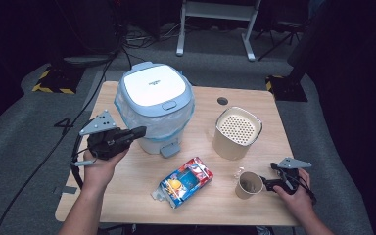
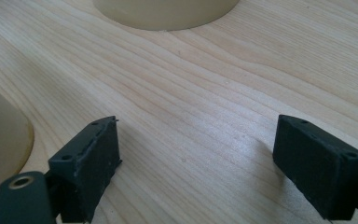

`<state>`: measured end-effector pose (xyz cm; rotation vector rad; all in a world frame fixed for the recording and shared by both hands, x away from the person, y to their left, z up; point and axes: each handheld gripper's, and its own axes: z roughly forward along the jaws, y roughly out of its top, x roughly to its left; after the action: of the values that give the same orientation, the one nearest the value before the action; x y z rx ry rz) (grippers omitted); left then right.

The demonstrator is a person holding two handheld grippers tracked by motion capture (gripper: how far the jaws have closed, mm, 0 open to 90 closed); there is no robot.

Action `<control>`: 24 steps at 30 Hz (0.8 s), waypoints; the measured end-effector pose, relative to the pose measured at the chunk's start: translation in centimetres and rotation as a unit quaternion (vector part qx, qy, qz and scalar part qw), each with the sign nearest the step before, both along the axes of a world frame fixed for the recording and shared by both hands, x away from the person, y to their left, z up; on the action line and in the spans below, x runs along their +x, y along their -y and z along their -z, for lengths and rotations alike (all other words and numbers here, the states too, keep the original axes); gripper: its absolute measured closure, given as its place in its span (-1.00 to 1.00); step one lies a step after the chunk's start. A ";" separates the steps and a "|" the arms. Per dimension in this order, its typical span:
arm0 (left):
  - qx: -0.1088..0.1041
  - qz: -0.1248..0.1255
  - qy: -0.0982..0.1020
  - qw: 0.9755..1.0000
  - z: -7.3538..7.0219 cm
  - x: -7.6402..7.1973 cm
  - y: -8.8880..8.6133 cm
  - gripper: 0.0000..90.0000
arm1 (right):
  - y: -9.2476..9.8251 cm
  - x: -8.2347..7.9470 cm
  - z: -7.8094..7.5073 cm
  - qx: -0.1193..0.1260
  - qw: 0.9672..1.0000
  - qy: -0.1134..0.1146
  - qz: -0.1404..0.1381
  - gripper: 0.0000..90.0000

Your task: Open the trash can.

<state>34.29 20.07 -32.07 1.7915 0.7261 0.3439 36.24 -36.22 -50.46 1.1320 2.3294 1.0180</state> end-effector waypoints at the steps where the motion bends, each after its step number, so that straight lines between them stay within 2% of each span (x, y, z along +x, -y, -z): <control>1: 0.000 0.000 0.000 1.000 0.0 0.0 0.0 1.00 | 0.0 0.0 0.0 0.000 1.000 0.000 0.000 -0.68; 2: 0.003 -0.001 0.003 1.000 -0.6 0.3 0.4 1.00 | 0.0 0.0 0.0 0.000 1.000 0.000 0.000 -0.68; 7: 0.015 -0.003 0.006 1.000 -1.9 1.1 1.3 1.00 | 0.0 0.0 0.0 -0.001 1.000 0.000 0.000 -0.68; 9: 0.025 -0.005 0.007 1.000 -2.6 2.1 1.9 1.00 | 0.0 0.0 0.0 0.000 1.000 0.000 0.000 -0.68; 19: 0.035 -0.015 -0.002 0.999 -3.6 4.4 3.7 1.00 | 0.0 0.0 0.0 0.000 1.000 0.000 0.000 -0.68; 22: 0.042 -0.011 -0.012 0.999 -3.8 5.0 4.2 1.00 | 0.0 0.0 0.0 0.000 1.000 0.000 0.000 -0.68; 24: 0.037 -0.007 -0.018 0.999 -3.7 5.4 4.5 1.00 | 0.0 0.0 0.0 0.000 1.000 -0.001 -0.001 -0.68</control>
<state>39.68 15.58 -28.40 1.8662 0.7603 0.3538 36.24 -36.23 -50.45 1.1315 2.3317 1.0175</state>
